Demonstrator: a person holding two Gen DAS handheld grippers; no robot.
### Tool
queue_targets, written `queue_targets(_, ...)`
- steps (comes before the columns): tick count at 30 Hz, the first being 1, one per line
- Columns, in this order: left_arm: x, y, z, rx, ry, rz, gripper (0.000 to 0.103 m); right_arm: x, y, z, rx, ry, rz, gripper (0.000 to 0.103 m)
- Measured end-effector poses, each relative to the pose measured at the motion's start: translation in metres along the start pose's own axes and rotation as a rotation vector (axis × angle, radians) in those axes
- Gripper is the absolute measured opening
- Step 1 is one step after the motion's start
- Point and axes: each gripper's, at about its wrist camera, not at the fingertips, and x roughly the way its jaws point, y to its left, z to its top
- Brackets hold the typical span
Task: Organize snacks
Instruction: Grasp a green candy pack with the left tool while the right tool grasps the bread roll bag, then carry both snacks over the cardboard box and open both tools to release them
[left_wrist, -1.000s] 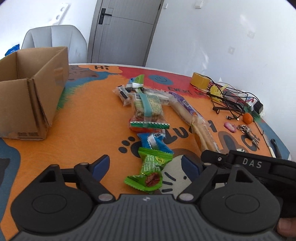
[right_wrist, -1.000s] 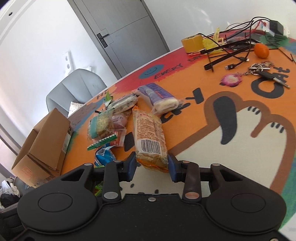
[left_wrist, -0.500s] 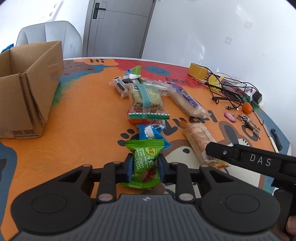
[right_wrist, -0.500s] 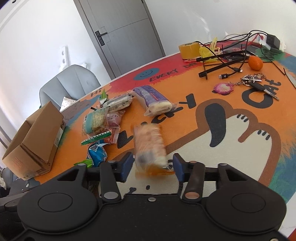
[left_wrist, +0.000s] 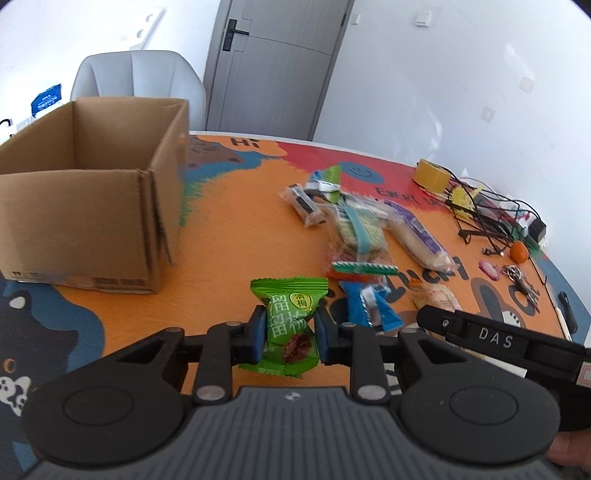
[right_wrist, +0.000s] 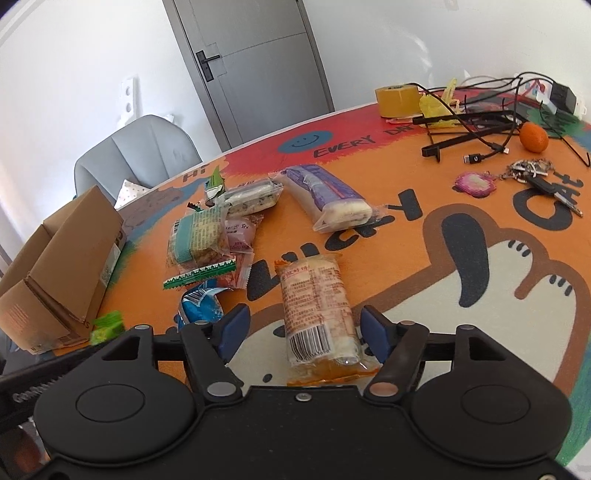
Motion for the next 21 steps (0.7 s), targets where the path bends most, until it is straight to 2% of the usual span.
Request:
queue_targets(3,-0.004,0.009,0.002,-0.021,-0.012,0.011,0.026,0.003,0.006,0.000,-0.019,-0.003,-0.012,0.065)
queue_targets(5,-0.007,0.015,0.003,-0.034,-0.018,0.015,0.026,0.004,0.011,-0.001,-0.042,-0.005,-0.036,0.054)
queue_targets(6,-0.008,0.018,0.004,-0.041,-0.020,0.015,0.026,0.004,0.012,-0.001,-0.056,-0.007,-0.048,0.038)
queue_targets(7,-0.009,0.021,0.004,-0.047,-0.022,0.014,0.026,0.004,0.014,-0.001,-0.063,-0.005,-0.052,0.037)
queue_targets(11,-0.015,0.030,0.008,-0.062,-0.042,0.013,0.026,-0.001,0.016,-0.002,-0.045,0.001,-0.026,0.037)
queue_targets(21,-0.043,0.042,0.023,-0.064,-0.136,0.016,0.026,-0.028,0.049,0.008,-0.071,-0.068,0.030,0.037)
